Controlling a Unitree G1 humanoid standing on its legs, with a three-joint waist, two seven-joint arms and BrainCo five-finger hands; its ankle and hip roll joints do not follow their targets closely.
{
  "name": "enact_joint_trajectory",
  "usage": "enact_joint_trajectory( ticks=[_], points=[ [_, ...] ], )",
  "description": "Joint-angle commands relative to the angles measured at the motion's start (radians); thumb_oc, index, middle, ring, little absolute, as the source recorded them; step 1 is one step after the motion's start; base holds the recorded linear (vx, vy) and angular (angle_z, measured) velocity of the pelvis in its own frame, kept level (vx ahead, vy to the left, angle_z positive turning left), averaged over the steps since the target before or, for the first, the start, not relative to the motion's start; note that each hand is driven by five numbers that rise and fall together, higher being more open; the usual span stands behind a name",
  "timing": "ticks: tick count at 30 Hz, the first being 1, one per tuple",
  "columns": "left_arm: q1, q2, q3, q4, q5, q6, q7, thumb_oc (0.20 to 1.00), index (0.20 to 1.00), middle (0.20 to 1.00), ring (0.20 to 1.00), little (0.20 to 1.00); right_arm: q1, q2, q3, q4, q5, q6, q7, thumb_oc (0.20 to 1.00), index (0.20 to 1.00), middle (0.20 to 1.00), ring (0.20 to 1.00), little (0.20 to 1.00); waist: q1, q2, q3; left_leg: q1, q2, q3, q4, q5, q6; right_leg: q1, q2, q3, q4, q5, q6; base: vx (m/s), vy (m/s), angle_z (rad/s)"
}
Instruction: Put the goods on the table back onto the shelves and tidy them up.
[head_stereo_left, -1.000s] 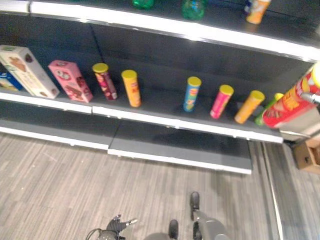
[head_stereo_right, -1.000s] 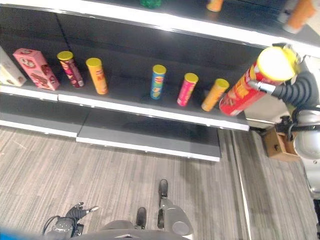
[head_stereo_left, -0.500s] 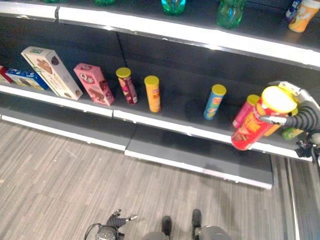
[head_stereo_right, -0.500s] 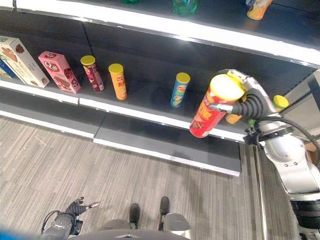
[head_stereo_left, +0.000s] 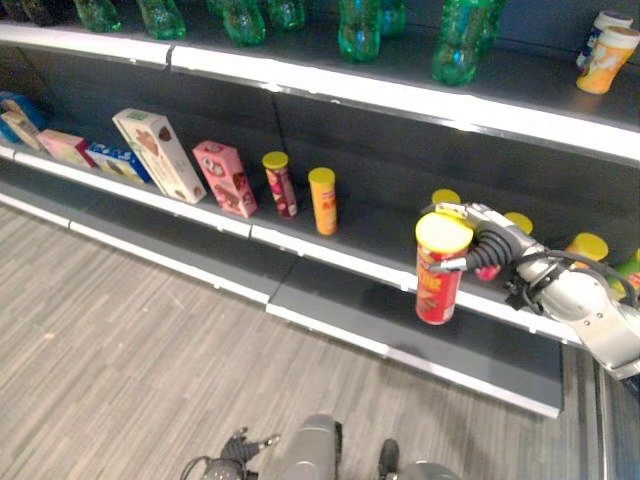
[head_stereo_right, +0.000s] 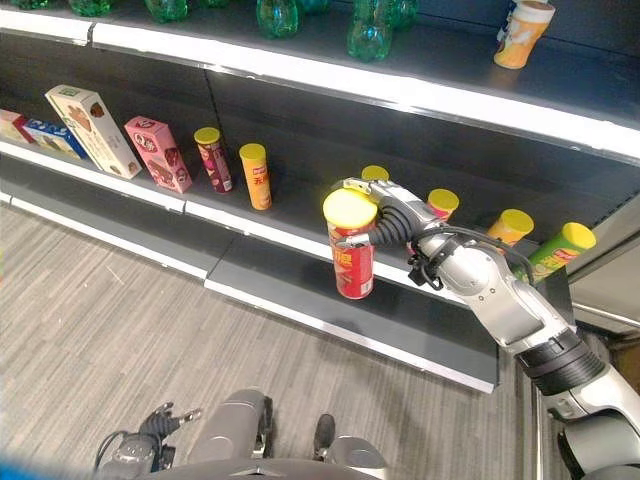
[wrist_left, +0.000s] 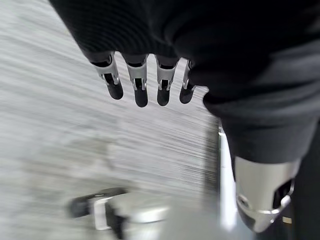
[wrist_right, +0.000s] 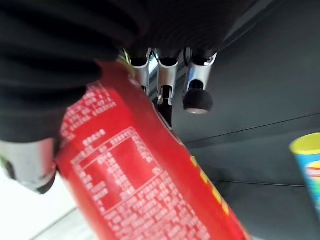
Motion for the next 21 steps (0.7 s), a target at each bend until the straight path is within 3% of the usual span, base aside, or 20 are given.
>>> enact_joint_trajectory(
  ticks=[1,3,5,6,13,21],
  points=[
    [-0.028,0.016,-0.017,-0.011,-0.033,-0.019,0.028,1.000,1.000,1.000,1.000,1.000,-0.060,0.000,-0.016,-0.024,-0.071,-0.008,-0.080,0.200,0.200,0.200,0.200,0.200,-0.003,-0.021,-0.027,0.156,0.012,0.009,-0.297,-0.128,0.095,0.051,-0.017,-0.032,-0.031,-0.122,0.102,0.19,0.032,0.11],
    [-0.021,0.018,-0.020,-0.009,-0.036,-0.023,0.036,1.000,1.000,1.000,1.000,1.000,-0.088,0.007,0.005,-0.005,-0.089,-0.008,-0.090,0.200,0.200,0.200,0.200,0.200,0.002,-0.019,-0.042,0.184,0.017,-0.063,-0.545,-0.035,0.086,0.045,-0.019,-0.031,-0.031,-0.135,0.102,0.13,0.071,0.06],
    [-0.019,0.019,-0.030,-0.013,-0.046,-0.027,0.043,1.000,1.000,1.000,1.000,1.000,-0.122,0.002,0.023,0.025,-0.105,-0.006,-0.113,0.200,0.200,0.200,0.200,0.200,0.005,-0.011,-0.047,0.180,0.021,-0.143,-0.664,0.015,0.065,0.053,-0.014,-0.026,-0.031,-0.156,0.100,0.23,0.200,0.09],
    [-0.012,0.018,-0.034,-0.002,-0.035,-0.023,0.040,1.000,1.000,1.000,1.000,1.000,-0.127,-0.001,0.027,0.037,-0.125,0.006,-0.111,0.200,0.200,0.200,0.200,0.200,0.001,0.014,-0.075,0.226,0.020,-0.166,-0.750,0.048,0.047,0.061,-0.014,-0.018,-0.031,-0.159,0.108,0.35,0.363,-0.05],
    [-0.003,0.044,-0.047,0.005,-0.006,-0.023,0.042,1.000,1.000,1.000,1.000,1.000,-0.158,0.052,0.033,0.078,-0.178,0.031,-0.142,0.200,0.200,0.200,0.200,0.200,0.035,0.024,-0.096,0.260,-0.027,-0.112,-0.750,0.006,0.092,0.052,-0.086,0.012,-0.031,-0.133,0.158,0.21,0.288,-0.33],
    [-0.012,0.061,-0.057,0.001,-0.007,-0.026,0.058,1.000,1.000,1.000,1.000,1.000,-0.217,0.068,0.007,0.128,-0.222,0.063,-0.212,0.200,0.200,0.200,0.200,0.200,0.054,0.031,-0.075,0.202,-0.060,-0.081,-0.750,-0.008,0.128,-0.029,-0.126,0.019,-0.031,-0.086,0.197,0.07,0.160,-0.14]
  ],
)
